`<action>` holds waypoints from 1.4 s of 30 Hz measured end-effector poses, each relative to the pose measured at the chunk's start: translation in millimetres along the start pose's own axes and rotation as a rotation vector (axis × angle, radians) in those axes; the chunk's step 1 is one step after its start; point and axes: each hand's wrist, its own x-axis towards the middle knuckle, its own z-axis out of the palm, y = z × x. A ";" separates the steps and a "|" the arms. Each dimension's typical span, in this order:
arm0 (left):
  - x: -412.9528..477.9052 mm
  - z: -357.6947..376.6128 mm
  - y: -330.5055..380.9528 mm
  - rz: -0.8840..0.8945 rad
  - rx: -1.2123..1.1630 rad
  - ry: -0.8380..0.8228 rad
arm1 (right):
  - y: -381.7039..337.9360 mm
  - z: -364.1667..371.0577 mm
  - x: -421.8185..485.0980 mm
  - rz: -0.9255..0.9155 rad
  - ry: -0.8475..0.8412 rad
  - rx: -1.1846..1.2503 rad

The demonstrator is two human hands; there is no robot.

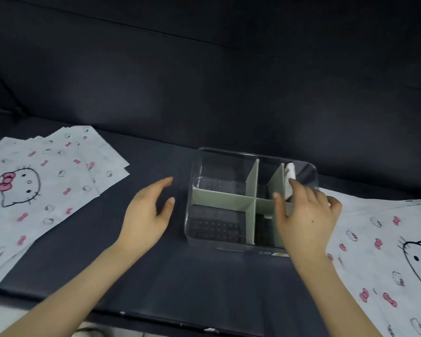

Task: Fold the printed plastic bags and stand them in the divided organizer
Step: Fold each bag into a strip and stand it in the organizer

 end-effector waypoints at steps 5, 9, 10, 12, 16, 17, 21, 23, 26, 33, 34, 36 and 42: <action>-8.9 -49.3 -51.2 -0.069 0.239 0.172 | -66.9 -14.2 -15.0 -0.198 0.019 0.154; -14.6 -87.9 -113.6 -0.169 0.571 0.162 | -134.9 -10.2 -40.3 -0.396 -0.088 0.387; -14.6 -95.4 -127.6 -0.197 0.643 0.116 | -149.6 -7.7 -47.7 -0.454 -0.119 0.436; -15.5 -106.3 -148.3 -0.265 0.716 0.028 | -174.7 -1.1 -63.3 -0.578 -0.213 0.478; -19.0 -117.4 -171.2 -0.339 0.651 -0.052 | -200.4 26.2 -92.0 -0.654 -0.535 0.335; -20.5 -118.0 -174.4 -0.317 0.630 -0.038 | -200.6 34.3 -95.9 -0.628 -0.616 0.299; -25.6 -120.8 -184.9 -0.298 0.508 0.009 | -189.8 55.6 -100.4 -0.634 -0.721 0.236; -26.4 -123.2 -183.5 -0.289 0.471 0.018 | -184.8 57.6 -95.9 -0.650 -0.734 0.235; -25.9 -125.3 -180.6 -0.218 0.408 0.063 | -177.6 59.1 -88.7 -0.661 -0.749 0.237; -31.4 -115.1 -135.8 -0.249 0.087 0.185 | -158.3 63.9 -73.0 -0.586 -0.810 0.199; -33.7 -110.8 -127.7 -0.225 0.057 0.167 | -155.5 63.5 -69.8 -0.569 -0.786 0.221; -36.9 -100.9 -116.4 -0.176 -0.027 0.089 | -154.8 58.5 -63.8 -0.479 -0.809 0.343; -55.0 -78.4 -97.4 0.189 -0.007 -0.261 | -164.2 42.0 -43.6 -0.202 -0.766 0.874</action>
